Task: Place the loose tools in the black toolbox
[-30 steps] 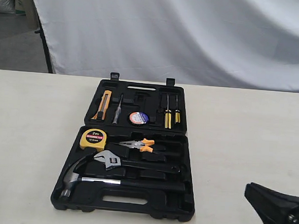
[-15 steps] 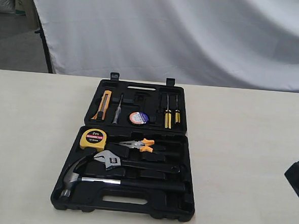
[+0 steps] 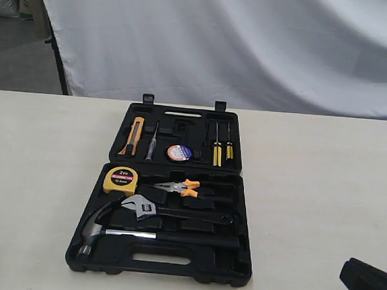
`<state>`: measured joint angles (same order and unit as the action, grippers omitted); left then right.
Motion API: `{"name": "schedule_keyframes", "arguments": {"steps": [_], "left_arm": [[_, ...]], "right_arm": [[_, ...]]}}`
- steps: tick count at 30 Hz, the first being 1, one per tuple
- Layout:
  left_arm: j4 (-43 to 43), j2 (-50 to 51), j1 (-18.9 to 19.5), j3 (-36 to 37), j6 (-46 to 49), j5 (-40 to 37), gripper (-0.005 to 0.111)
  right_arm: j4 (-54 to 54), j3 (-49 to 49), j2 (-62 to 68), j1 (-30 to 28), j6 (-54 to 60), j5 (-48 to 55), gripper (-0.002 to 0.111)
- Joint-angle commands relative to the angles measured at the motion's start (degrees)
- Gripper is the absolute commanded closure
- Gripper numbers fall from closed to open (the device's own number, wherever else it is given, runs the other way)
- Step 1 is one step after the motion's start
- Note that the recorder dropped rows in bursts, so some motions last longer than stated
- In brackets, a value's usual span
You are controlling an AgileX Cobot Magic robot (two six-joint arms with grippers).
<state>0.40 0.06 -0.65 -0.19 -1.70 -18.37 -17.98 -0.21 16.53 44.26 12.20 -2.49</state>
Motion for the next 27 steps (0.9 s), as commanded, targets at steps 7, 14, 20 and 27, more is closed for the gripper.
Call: {"name": "schedule_keyframes", "arguments": {"steps": [7,14,20,27], "left_arm": [[0.0,-0.1,-0.4,0.2,-0.1,0.1,0.106],[0.0,-0.1,-0.4,0.2,-0.1,0.1,0.106],[0.0,-0.1,-0.4,0.2,-0.1,0.1,0.106],[0.0,-0.1,-0.4,0.2,-0.1,0.0,0.106]], "right_arm": [[12.7,0.2,-0.3,0.2,-3.1,4.5,0.109],[15.3,0.2,-0.3,0.2,-7.9,5.0,0.109],[7.9,0.2,-11.5,-14.5,-10.5,6.4,0.109],[6.0,0.2,-16.5,-43.4,-11.7,13.5,0.109]]}}
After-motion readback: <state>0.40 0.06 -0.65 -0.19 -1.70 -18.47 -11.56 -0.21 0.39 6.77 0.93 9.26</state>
